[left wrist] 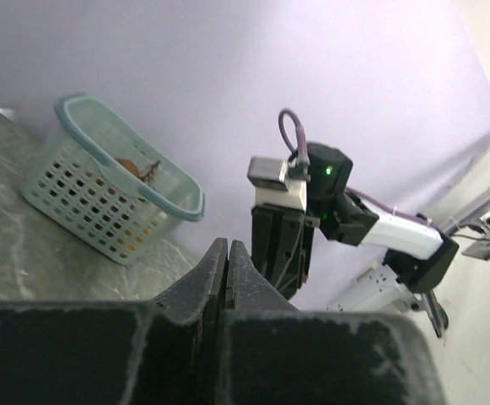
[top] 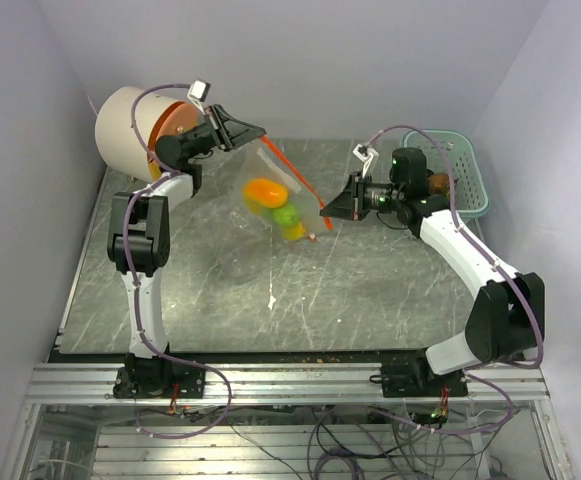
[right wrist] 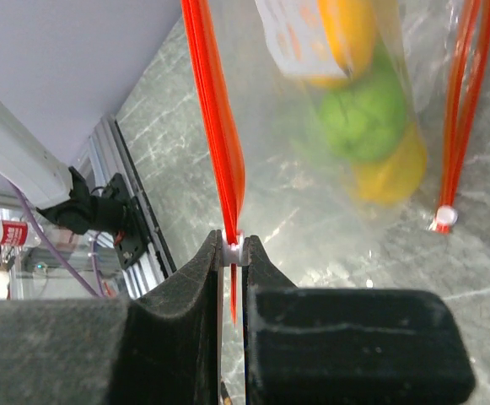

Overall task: Open the zip-top bag and remove the fake food
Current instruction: Unzip the zipper food storage bag at the center of the board.

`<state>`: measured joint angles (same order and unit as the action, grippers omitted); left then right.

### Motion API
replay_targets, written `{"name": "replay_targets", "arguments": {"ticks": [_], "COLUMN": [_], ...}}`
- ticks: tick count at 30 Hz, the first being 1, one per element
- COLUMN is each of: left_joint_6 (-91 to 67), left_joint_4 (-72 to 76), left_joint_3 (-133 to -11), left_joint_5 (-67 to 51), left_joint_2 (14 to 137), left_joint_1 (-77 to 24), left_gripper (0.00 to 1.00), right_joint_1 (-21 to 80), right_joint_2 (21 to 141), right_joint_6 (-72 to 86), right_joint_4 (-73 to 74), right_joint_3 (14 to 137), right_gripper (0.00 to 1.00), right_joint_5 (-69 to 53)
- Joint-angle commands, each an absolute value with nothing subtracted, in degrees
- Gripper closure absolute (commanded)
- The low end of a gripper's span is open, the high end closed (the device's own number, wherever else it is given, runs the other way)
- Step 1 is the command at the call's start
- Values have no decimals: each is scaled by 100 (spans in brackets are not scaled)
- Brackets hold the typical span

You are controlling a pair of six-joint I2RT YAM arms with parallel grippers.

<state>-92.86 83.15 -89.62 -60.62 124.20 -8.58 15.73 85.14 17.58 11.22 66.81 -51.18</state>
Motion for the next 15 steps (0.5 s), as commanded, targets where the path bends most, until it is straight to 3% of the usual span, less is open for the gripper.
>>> {"name": "replay_targets", "arguments": {"ticks": [1, 12, 13, 15], "left_joint_6": [-9494, -9569, -9530, -9423], "left_joint_4": [9910, 9912, 9916, 9919], "left_joint_3": [-9320, -9312, -9263, -9063], "left_joint_5": [-5333, -5613, -5697, -5807], "left_joint_2": [12413, 12436, 12410, 12344], "left_joint_1": [-528, -712, -771, -887], "left_gripper": [93, 93, 93, 93], "right_joint_1": [1514, 1522, 1521, 1525], "right_joint_2": [8200, 8015, 8016, 8024], "right_joint_6": [1553, 1662, 1669, 1654], "right_joint_4": [1753, 1859, 1861, 1882], "right_joint_3": [6344, 6303, 6361, 6526], "right_gripper": [100, 100, 96, 76], "right_joint_5": [-5014, -4884, -4841, -4718]}}
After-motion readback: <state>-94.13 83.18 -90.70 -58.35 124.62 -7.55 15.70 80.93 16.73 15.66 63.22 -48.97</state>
